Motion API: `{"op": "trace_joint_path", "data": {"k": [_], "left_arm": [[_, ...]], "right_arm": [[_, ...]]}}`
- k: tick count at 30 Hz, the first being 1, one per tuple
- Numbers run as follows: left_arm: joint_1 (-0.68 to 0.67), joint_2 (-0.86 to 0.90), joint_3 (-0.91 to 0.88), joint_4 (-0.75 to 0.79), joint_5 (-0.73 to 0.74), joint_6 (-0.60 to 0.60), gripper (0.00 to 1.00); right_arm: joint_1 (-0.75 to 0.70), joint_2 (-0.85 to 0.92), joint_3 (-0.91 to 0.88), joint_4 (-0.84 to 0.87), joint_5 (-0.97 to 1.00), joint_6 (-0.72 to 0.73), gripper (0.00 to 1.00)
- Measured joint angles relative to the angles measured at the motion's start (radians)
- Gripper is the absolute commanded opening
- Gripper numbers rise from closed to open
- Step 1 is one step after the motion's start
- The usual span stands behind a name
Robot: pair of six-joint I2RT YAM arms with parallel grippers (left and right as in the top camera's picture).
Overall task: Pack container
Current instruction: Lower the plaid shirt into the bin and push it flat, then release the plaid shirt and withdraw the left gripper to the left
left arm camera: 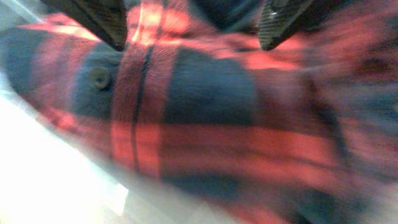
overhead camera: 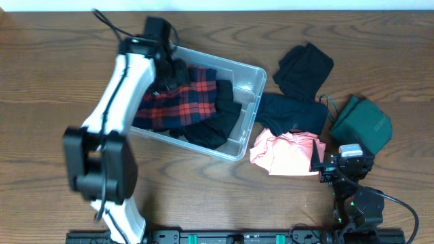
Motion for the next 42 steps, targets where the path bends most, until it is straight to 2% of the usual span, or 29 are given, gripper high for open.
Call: {"op": "trace_joint_path", "data": {"k": [3,7,10,14,21,23,25,29,31,34,38,42], "left_arm": [[0.044,-0.128,0.034,-0.043,-0.111,-0.006,0.85],[0.150,-0.223,0.060,-0.126,-0.184,0.024,0.87],[0.233,-0.199,0.055,-0.119,-0.149,0.112,0.86],[0.311,-0.108,0.035,-0.097,-0.033,0.268,0.84],[0.365,-0.003,0.023,-0.086,0.045,0.435,0.81],[0.369,0.013,0.023,-0.086,0.053,0.452,0.78],[0.370,0.032,0.023,-0.087,0.059,0.466,0.66],[0.370,0.076,0.023,-0.090,0.080,0.472,0.33],[0.369,0.093,0.023,-0.100,0.096,0.475,0.22],[0.365,0.098,0.023,-0.111,0.102,0.502,0.21],[0.365,0.097,0.023,-0.138,0.108,0.528,0.09],[0.364,0.097,0.023,-0.164,0.117,0.507,0.06]], "right_arm": [[0.000,0.000,0.000,0.000,0.000,0.000,0.99],[0.000,0.000,0.000,0.000,0.000,0.000,0.99],[0.000,0.000,0.000,0.000,0.000,0.000,0.99],[0.000,0.000,0.000,0.000,0.000,0.000,0.99],[0.000,0.000,0.000,0.000,0.000,0.000,0.99],[0.000,0.000,0.000,0.000,0.000,0.000,0.99],[0.000,0.000,0.000,0.000,0.000,0.000,0.99],[0.000,0.000,0.000,0.000,0.000,0.000,0.99],[0.000,0.000,0.000,0.000,0.000,0.000,0.99],[0.000,0.000,0.000,0.000,0.000,0.000,0.99],[0.000,0.000,0.000,0.000,0.000,0.000,0.99],[0.000,0.000,0.000,0.000,0.000,0.000,0.99]]}}
